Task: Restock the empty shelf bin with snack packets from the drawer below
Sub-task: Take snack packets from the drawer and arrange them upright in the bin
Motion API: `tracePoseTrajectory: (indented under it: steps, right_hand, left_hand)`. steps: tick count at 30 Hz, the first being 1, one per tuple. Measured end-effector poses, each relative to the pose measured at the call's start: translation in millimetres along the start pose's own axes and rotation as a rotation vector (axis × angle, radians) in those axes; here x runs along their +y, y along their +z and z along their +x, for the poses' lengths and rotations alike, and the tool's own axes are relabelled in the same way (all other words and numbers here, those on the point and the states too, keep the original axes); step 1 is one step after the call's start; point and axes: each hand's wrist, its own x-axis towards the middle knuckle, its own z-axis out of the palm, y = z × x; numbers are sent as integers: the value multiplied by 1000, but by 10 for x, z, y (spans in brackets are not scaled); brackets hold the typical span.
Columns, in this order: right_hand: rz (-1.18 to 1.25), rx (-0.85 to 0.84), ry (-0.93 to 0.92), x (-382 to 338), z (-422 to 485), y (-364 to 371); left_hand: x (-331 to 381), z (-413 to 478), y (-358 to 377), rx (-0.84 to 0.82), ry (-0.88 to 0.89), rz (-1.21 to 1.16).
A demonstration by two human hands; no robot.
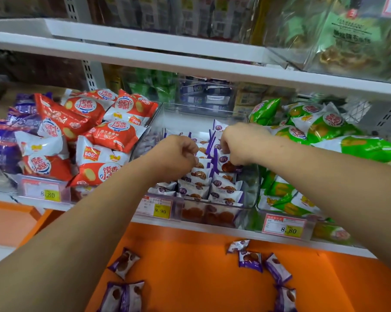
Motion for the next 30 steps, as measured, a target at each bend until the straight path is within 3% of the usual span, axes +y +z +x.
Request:
tracePoseTrajectory:
  steps: [7, 11, 19, 24, 30]
  right_hand:
    - [10, 53, -29, 2, -38, 63]
    - [215, 111, -1, 63, -130, -32]
    - [525, 195, -128, -233, -932, -219]
    - [537, 22, -312, -838, -1453, 36]
    - [430, -561, -241, -746, -1503, 684]
  left_hand:
    - [58, -80, -34, 16, 42, 0]
    - [77, -229, -154, 4, 42, 75]
    - [223, -1125, -288, 111, 46, 109]
    - [150, -1647, -82, -75, -46, 128]
    - [-405, -1590, 501, -289, -242, 318]
